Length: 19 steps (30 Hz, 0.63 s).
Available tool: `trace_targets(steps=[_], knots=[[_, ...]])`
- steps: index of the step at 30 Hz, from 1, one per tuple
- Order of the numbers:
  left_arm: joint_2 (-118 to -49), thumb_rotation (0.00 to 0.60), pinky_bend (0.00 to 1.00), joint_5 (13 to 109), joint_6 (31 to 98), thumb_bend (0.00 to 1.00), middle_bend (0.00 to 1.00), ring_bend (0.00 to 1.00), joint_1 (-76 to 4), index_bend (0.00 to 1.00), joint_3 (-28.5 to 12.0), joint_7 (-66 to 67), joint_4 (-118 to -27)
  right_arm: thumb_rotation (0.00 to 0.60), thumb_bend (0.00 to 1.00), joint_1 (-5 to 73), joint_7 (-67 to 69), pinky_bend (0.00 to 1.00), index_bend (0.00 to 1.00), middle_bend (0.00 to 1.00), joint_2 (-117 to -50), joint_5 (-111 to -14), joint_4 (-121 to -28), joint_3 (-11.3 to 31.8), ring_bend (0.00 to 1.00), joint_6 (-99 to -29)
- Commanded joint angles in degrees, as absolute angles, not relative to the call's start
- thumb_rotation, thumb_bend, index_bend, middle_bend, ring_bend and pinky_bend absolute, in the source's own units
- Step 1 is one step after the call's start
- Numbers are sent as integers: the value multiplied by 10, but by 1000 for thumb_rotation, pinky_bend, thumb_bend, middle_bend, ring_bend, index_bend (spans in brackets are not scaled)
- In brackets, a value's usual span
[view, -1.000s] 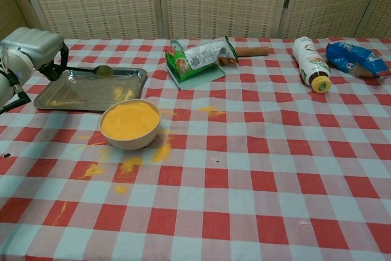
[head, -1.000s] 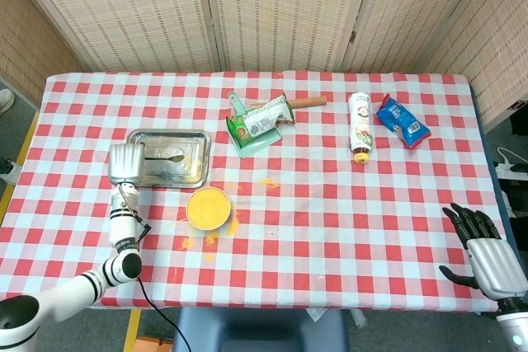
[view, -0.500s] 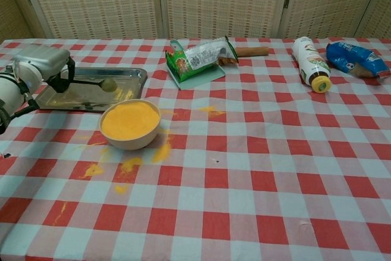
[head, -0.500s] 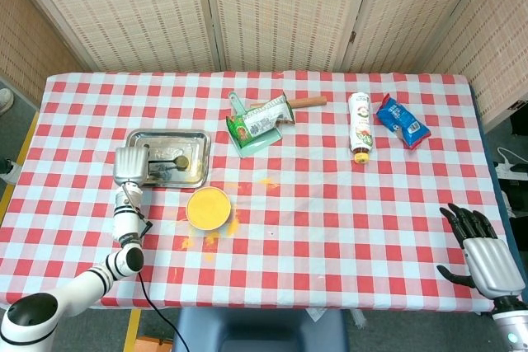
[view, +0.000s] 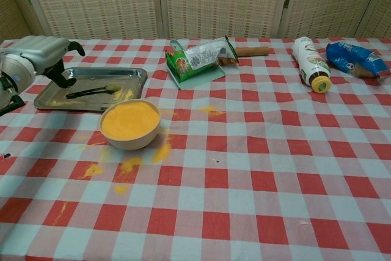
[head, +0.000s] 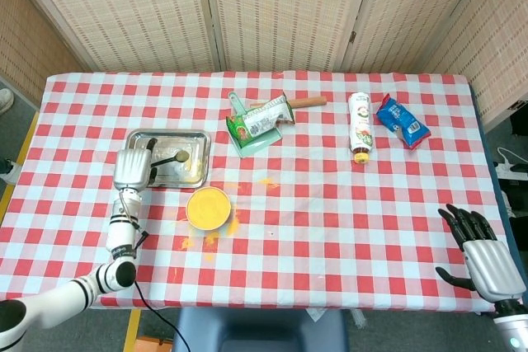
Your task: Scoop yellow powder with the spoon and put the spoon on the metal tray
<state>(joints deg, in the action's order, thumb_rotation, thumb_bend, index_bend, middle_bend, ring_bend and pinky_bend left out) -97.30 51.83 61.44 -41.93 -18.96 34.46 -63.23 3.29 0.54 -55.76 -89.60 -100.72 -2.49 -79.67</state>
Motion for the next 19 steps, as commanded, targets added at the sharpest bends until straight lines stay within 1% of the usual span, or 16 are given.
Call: trace_targets(steps=[1,2,3,5,6,8,9,10,11,13,15,17,19], knots=[[-841,600,865,663,721,397,888,842,-313,175,-110,228,-871,600,112,31,8,0,0,0,-555,-903,-1008,-27,0,-802],[-817,600,716,687,732,397,729,672,-294,140,-90,206,-906,600,112,30,8,0,0,0,-555,-905,-1008,-28,0,-803],[-795,600,592,712,746,397,569,517,-274,106,-69,183,-936,600,112,29,8,0,0,0,-554,-907,-1009,-29,0,-805],[-756,600,447,785,788,397,371,318,-227,60,-16,113,-974,600,112,26,5,0,0,0,-552,-908,-1011,-31,0,-808],[-741,600,403,834,821,396,313,257,-199,47,15,66,-975,600,111,24,1,0,0,0,-551,-907,-1014,-32,0,-809],[-731,600,338,900,884,394,258,183,-156,41,57,8,-949,600,111,21,-6,0,0,0,-549,-903,-1019,-32,0,-811],[-732,600,307,928,927,396,235,149,-126,41,76,-15,-920,600,111,19,-12,0,0,0,-549,-900,-1022,-32,0,-814],[-738,600,269,939,955,399,203,104,-105,39,84,-27,-898,600,111,16,-18,0,0,0,-550,-898,-1024,-31,0,-818],[-744,600,253,945,978,400,181,82,-87,34,90,-39,-875,600,112,14,-24,0,0,0,-552,-897,-1025,-29,0,-823],[-756,600,223,934,1003,399,120,34,-57,13,91,-50,-842,600,112,10,-36,0,0,0,-556,-894,-1027,-27,0,-830],[-753,600,195,940,1013,396,58,5,-50,0,87,-34,-832,600,112,9,-42,0,0,0,-559,-893,-1027,-27,0,-831],[-759,600,186,935,1026,396,36,0,-42,0,71,-25,-832,600,112,8,-47,0,0,0,-560,-892,-1029,-27,0,-830],[-764,600,181,932,1022,396,32,0,-39,0,65,-4,-827,600,111,7,-51,0,0,0,-560,-893,-1030,-28,0,-831]])
